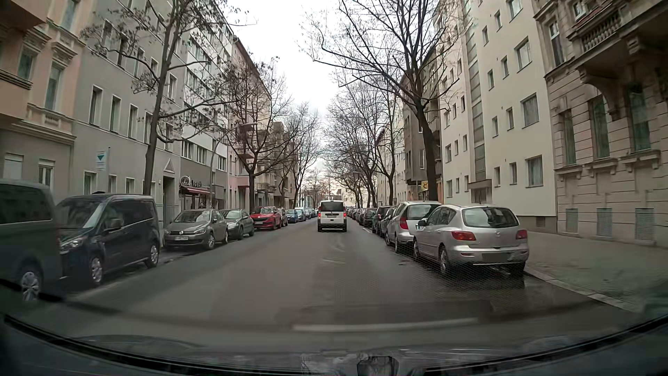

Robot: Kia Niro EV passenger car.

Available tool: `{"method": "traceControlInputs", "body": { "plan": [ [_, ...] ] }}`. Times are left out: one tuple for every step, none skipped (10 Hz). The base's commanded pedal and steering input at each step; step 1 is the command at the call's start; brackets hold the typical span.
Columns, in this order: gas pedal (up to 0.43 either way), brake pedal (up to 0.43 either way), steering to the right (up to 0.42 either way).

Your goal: Follow the waypoints while adhering to traffic rules and regulations

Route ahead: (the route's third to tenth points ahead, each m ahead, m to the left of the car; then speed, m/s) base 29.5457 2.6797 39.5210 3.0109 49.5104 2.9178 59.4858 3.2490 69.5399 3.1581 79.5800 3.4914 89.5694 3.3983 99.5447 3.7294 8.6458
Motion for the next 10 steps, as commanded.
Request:
{"method": "traceControlInputs", "body": {
  "plan": [
    [0.059, 0.012, -0.008],
    [0.067, 0.012, -0.009],
    [0.079, 0.012, -0.009],
    [0.079, 0.012, -0.008],
    [0.079, 0.012, -0.008],
    [0.079, 0.012, -0.008],
    [0.079, 0.012, -0.008],
    [0.079, 0.012, -0.008],
    [0.079, 0.012, -0.008],
    [0.079, 0.012, -0.006]
  ]
}}
